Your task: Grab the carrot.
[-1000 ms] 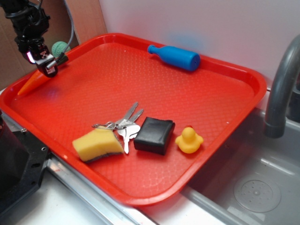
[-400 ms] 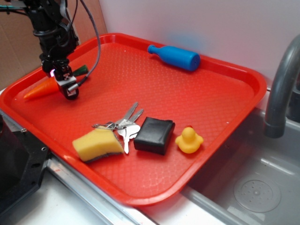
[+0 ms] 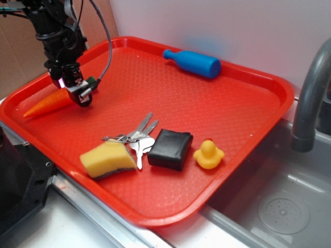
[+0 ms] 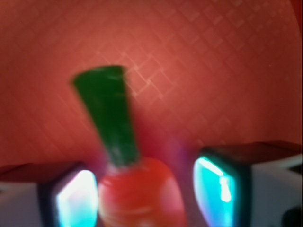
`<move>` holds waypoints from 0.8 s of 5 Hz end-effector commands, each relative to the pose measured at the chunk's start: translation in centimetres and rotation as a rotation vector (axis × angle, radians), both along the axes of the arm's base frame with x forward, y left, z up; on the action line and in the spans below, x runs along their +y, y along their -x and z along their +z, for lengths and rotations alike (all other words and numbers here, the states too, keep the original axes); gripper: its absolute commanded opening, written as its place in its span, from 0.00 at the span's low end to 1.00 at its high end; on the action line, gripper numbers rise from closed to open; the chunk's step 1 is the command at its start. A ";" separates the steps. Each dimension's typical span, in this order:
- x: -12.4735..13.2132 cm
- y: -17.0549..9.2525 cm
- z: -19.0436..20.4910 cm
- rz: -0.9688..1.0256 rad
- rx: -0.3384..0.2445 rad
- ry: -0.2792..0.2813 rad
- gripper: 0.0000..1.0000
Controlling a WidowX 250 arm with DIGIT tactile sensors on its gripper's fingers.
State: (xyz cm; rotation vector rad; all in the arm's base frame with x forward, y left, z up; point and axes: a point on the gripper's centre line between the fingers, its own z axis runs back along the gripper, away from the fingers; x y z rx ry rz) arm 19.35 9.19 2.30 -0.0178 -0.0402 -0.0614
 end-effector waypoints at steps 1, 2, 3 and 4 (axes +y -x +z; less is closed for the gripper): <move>0.6 -0.5 1.3 0.017 -0.015 -0.018 0.00; 0.6 0.1 6.4 0.156 0.000 -0.044 0.00; -2.0 0.5 11.4 0.408 -0.048 -0.108 0.00; -4.8 0.4 16.4 0.463 -0.127 -0.089 0.00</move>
